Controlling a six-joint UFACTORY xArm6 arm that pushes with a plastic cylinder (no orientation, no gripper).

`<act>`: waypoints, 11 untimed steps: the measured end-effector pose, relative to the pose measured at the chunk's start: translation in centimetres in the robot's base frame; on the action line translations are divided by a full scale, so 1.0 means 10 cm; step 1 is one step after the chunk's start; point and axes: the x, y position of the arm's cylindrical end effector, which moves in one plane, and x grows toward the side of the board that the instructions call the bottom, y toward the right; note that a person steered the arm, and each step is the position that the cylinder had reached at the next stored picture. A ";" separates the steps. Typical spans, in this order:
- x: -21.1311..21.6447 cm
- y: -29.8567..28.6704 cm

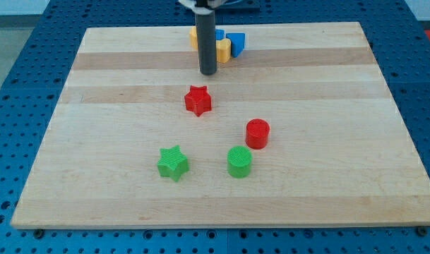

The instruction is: Push the red star into the green star

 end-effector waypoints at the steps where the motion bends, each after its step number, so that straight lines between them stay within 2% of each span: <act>1: 0.27 -0.13; 3: 0.66 -0.20; 6: 1.54 -0.20; 9: 1.52 -0.17; 11: 1.27 -0.04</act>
